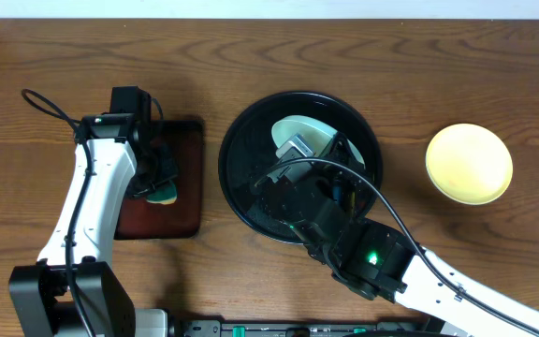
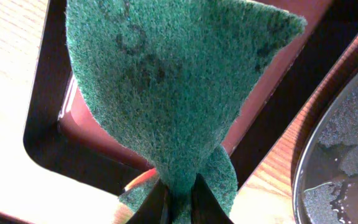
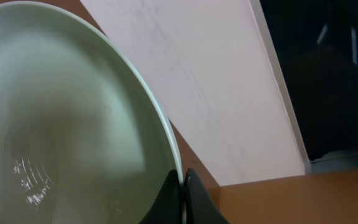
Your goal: Clean dirty plates on tray and stack at the side
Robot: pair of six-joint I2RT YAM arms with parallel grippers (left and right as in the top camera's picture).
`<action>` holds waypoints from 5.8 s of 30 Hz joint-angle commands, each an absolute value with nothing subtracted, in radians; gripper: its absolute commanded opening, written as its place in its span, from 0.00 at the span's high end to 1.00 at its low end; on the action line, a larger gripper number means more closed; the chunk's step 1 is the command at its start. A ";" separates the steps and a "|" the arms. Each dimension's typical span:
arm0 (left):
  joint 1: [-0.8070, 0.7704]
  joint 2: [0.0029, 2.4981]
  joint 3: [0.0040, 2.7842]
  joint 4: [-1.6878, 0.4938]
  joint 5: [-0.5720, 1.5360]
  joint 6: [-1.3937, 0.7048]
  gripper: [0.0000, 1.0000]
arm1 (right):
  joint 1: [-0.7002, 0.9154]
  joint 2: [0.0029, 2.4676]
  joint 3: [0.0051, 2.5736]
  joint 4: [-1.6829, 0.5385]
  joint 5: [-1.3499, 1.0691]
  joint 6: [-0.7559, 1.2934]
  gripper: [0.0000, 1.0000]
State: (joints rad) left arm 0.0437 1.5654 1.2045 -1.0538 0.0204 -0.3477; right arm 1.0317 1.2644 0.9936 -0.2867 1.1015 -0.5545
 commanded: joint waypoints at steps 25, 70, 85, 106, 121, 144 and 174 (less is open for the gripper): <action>0.047 1.564 1.197 -1.055 0.015 -0.333 0.92 | 1.030 1.250 1.004 -0.229 1.151 -0.672 0.99; 0.047 1.564 1.197 -1.056 0.016 -0.332 0.92 | -0.439 1.299 1.006 -0.664 -0.144 0.422 0.99; 0.047 1.564 1.197 -1.057 0.016 -0.283 0.92 | -0.572 1.514 1.008 -0.619 -0.178 0.347 0.53; 0.047 1.488 1.226 -1.130 0.149 -0.254 0.61 | -0.039 0.892 1.015 -0.560 -0.551 0.089 0.40; 0.047 1.054 1.251 -1.222 0.308 -0.127 0.25 | 0.129 0.811 1.015 -0.613 -0.554 0.066 0.01; 0.047 0.940 1.251 -1.189 0.313 -0.204 0.21 | 0.143 0.599 0.934 -0.845 -0.419 0.035 0.01; 0.047 0.940 1.251 -1.189 0.313 -0.204 0.20 | 0.071 0.006 0.022 0.046 -0.240 -0.151 0.01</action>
State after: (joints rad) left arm 0.0441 0.9405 1.2350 -1.1885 0.3092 -0.1909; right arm 0.0769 0.0124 0.0738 -0.0124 -0.2497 -0.1448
